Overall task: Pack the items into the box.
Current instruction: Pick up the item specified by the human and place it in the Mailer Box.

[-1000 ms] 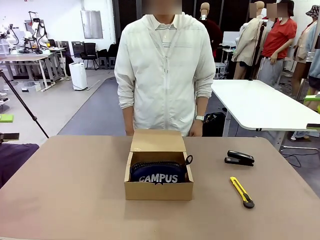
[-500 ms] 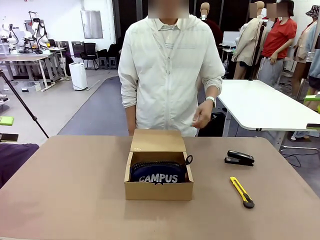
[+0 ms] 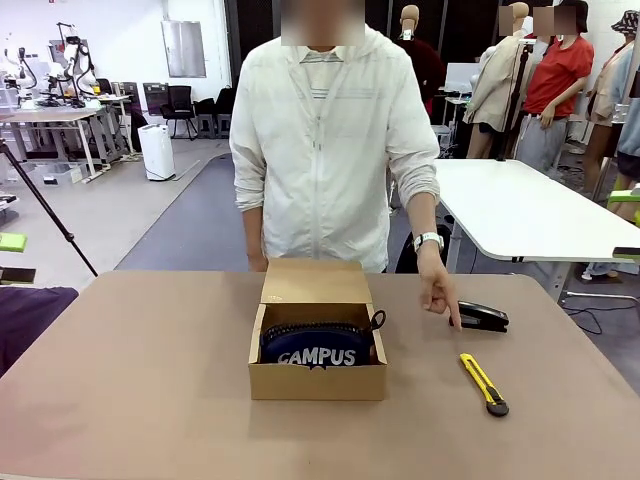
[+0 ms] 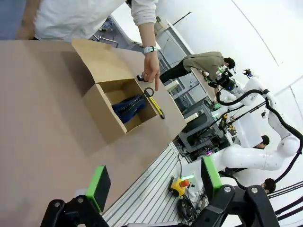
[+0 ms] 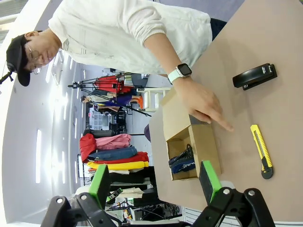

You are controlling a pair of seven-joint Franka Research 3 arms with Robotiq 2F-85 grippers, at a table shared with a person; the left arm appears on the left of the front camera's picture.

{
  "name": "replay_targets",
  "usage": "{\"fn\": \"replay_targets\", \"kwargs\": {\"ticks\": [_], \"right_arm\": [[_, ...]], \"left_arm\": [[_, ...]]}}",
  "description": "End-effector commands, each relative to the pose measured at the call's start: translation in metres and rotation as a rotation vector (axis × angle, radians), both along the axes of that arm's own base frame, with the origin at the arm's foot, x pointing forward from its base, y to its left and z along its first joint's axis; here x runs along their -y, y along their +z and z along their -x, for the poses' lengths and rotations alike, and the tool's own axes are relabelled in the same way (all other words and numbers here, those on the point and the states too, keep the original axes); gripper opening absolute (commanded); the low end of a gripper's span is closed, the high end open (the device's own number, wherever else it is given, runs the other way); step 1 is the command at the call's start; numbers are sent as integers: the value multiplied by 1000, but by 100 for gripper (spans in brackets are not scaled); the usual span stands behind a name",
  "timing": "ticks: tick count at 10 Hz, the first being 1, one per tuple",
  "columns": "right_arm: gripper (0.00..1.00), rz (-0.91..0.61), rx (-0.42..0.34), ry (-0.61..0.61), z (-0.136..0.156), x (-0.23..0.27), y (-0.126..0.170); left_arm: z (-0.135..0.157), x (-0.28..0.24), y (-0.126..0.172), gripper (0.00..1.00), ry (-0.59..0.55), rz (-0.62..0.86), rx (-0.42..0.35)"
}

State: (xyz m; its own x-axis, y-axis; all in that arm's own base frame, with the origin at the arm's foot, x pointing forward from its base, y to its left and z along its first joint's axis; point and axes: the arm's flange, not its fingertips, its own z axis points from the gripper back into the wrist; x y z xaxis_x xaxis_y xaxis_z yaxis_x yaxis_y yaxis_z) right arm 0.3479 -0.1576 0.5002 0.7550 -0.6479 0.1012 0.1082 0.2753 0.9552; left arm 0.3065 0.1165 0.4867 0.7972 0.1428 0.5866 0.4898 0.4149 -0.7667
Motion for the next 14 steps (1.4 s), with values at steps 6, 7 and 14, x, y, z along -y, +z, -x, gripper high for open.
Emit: {"fn": "replay_targets", "kwargs": {"ticks": [6,7,14], "right_arm": [[100,248,-174,32,-54,-34,10],[100,430,-252,103,-85,-73,8],[100,1214,-327,512,-66,-226,-46]], "left_arm": [[0,-2,-1,100,-14,-4,17],[0,-2,-1,100,-14,-4,17],[0,-2,-1,100,-14,-4,17]]}}
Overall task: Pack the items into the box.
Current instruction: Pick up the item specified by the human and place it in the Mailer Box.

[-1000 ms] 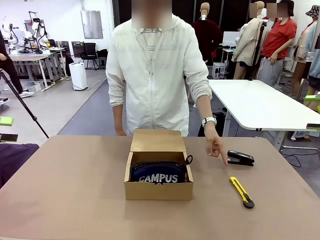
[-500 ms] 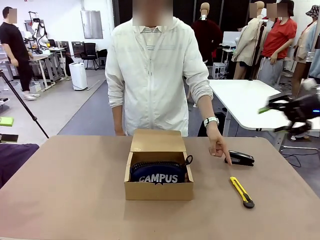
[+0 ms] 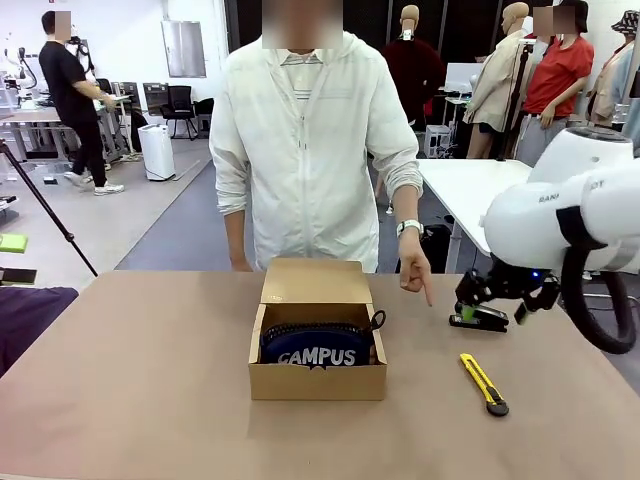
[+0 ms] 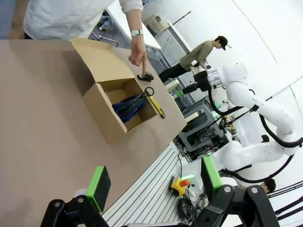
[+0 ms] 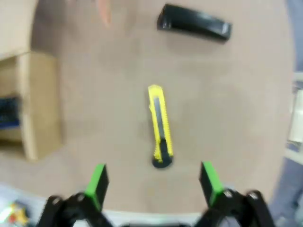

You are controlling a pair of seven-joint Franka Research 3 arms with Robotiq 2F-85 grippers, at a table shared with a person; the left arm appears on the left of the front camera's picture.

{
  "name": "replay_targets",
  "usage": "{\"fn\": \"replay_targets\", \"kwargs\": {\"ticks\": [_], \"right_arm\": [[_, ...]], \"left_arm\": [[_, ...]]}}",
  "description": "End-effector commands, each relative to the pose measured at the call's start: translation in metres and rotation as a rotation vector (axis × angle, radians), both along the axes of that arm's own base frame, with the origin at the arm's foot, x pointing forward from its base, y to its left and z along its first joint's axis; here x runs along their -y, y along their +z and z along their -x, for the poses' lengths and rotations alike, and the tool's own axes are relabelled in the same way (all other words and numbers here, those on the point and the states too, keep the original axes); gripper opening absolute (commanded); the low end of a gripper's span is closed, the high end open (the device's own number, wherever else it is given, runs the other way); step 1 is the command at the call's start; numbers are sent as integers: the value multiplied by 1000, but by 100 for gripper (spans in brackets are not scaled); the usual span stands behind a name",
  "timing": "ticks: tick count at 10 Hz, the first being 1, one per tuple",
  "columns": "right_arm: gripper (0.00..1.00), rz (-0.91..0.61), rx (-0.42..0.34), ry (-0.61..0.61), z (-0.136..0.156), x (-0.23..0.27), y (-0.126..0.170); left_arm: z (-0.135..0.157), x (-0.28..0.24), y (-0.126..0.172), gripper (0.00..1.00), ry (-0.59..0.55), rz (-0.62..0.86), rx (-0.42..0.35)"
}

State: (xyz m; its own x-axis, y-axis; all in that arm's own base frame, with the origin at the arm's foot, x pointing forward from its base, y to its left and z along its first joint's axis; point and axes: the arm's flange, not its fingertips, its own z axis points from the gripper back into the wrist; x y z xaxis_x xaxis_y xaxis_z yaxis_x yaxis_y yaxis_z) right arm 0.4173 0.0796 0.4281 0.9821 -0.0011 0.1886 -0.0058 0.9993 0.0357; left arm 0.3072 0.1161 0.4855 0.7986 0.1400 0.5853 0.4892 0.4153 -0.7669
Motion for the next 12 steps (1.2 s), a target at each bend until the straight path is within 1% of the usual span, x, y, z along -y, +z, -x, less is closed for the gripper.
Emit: {"fn": "replay_targets", "kwargs": {"ticks": [1,2,3,4,5,6,7,8,11,12], "right_arm": [[100,-31,-109,133,10,16,33],[100,-115,-60,76,10,30,51],[100,4,-55,65,8,4,8],[100,4,-55,65,8,4,8],[100,-36,-68,90,13,19,31],[100,55,-96,135,5,-3,8],[100,137,-56,155,3,-17,-12],[100,165,-62,202,2,-18,-31],[100,161,-126,224,-2,-15,-86],[100,142,-110,223,-3,-12,-101]], "left_arm": [[1,-2,0,100,-12,-2,19],[1,-2,0,100,-12,-2,19],[1,-2,0,100,-12,-2,19],[1,-2,0,100,-12,-2,19],[1,-2,0,100,-12,-2,19],[1,-2,0,100,-12,-2,19],[1,-2,0,100,-12,-2,19],[1,-2,0,100,-12,-2,19],[1,-2,0,100,-12,-2,19],[1,-2,0,100,-12,-2,19]]}}
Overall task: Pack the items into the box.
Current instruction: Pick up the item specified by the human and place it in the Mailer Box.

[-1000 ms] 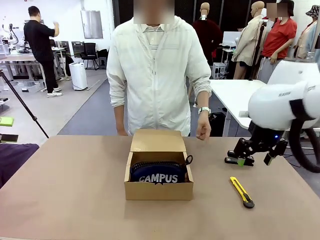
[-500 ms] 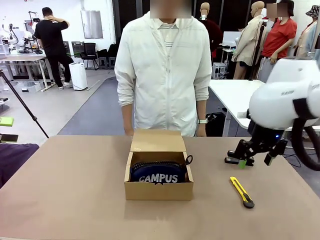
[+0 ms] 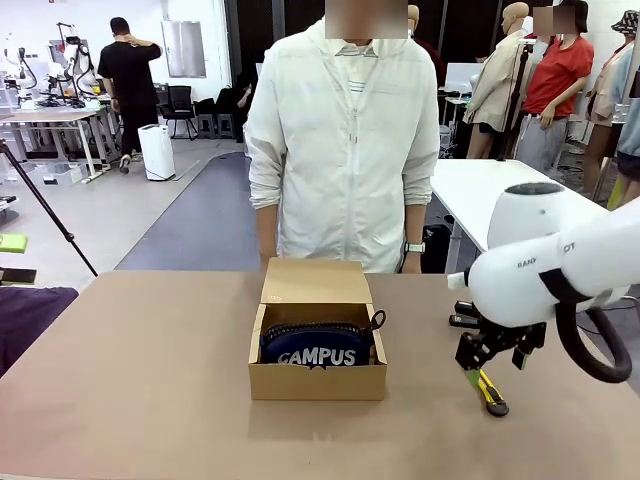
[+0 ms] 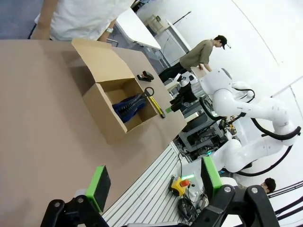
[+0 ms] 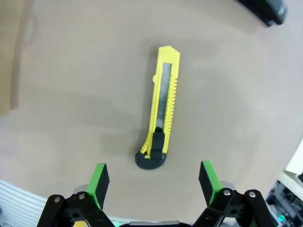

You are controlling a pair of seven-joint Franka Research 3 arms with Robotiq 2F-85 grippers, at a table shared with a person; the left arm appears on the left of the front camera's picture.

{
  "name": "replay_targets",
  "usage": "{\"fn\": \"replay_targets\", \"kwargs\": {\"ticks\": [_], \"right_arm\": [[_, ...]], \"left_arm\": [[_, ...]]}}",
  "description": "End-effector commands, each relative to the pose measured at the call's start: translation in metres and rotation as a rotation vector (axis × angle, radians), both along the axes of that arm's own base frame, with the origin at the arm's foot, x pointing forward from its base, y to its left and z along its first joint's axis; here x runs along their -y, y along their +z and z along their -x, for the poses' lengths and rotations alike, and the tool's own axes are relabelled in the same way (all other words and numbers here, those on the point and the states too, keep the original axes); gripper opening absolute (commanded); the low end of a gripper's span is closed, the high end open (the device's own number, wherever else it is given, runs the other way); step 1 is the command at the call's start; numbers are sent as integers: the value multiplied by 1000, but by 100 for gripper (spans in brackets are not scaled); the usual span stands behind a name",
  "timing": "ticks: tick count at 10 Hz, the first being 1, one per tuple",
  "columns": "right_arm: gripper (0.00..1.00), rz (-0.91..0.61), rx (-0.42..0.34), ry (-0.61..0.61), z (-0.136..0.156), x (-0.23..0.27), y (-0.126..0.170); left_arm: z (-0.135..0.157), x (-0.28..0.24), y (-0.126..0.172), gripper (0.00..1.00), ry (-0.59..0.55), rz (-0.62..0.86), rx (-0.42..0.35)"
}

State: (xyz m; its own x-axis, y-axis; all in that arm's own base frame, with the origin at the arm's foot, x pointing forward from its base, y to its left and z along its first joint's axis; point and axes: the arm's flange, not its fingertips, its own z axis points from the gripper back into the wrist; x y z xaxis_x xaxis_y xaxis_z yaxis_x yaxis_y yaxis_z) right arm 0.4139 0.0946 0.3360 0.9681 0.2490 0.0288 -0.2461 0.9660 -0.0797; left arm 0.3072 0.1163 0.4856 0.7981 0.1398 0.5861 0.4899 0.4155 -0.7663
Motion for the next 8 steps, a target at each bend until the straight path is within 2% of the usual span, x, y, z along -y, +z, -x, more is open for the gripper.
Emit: {"fn": "replay_targets", "kwargs": {"ticks": [1,2,3,8], "right_arm": [[100,18,68,-34,-7,7,-19],[100,-5,94,-45,-6,7,-28],[100,44,125,-114,-6,4,-38],[100,38,138,-154,-12,-2,-44]], "left_arm": [[1,-2,0,100,-12,-2,19],[1,-2,0,100,-12,-2,19],[1,-2,0,100,-12,-2,19],[1,-2,0,100,-12,-2,19]]}}
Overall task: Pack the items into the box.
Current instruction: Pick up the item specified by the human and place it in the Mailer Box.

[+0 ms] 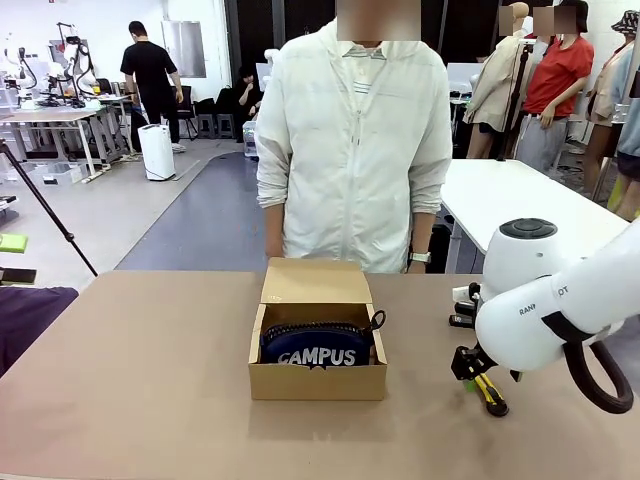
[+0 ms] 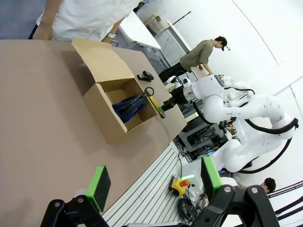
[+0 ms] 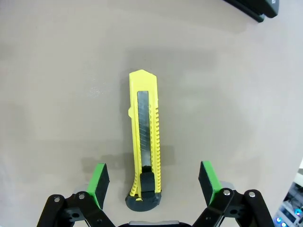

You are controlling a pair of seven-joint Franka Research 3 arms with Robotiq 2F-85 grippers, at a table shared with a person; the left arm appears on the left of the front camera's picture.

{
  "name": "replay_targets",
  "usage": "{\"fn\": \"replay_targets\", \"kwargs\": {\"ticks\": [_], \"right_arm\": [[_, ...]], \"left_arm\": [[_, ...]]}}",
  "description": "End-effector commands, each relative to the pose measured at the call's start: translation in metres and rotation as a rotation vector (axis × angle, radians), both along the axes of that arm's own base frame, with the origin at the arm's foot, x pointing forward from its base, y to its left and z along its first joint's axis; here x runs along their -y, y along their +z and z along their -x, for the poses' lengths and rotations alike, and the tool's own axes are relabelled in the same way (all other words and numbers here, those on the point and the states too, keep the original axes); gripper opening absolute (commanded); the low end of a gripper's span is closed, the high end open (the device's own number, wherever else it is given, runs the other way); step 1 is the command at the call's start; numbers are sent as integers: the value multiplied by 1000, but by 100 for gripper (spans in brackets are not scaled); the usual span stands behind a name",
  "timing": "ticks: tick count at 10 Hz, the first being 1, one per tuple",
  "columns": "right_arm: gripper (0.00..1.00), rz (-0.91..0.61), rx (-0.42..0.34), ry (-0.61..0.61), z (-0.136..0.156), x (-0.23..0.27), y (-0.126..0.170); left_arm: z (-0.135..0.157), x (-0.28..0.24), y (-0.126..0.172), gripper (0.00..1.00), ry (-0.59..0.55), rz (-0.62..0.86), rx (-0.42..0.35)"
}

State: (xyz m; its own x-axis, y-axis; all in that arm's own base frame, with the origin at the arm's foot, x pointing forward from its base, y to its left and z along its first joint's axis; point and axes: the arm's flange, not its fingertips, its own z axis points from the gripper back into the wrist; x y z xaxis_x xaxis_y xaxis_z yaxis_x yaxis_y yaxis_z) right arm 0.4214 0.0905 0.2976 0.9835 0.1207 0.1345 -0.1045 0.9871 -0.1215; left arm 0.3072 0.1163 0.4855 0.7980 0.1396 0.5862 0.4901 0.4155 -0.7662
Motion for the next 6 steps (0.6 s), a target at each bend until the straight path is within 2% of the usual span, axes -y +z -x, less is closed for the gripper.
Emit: {"fn": "replay_targets", "kwargs": {"ticks": [1,2,6], "right_arm": [[50,37,29,-36,-6,-7,-5],[0,14,18,-28,-7,-7,-5],[0,-56,-19,-33,-11,-3,-4]], "left_arm": [[1,-2,0,100,-11,-2,18],[1,-2,0,100,-11,-2,18],[1,-2,0,100,-11,-2,18]]}}
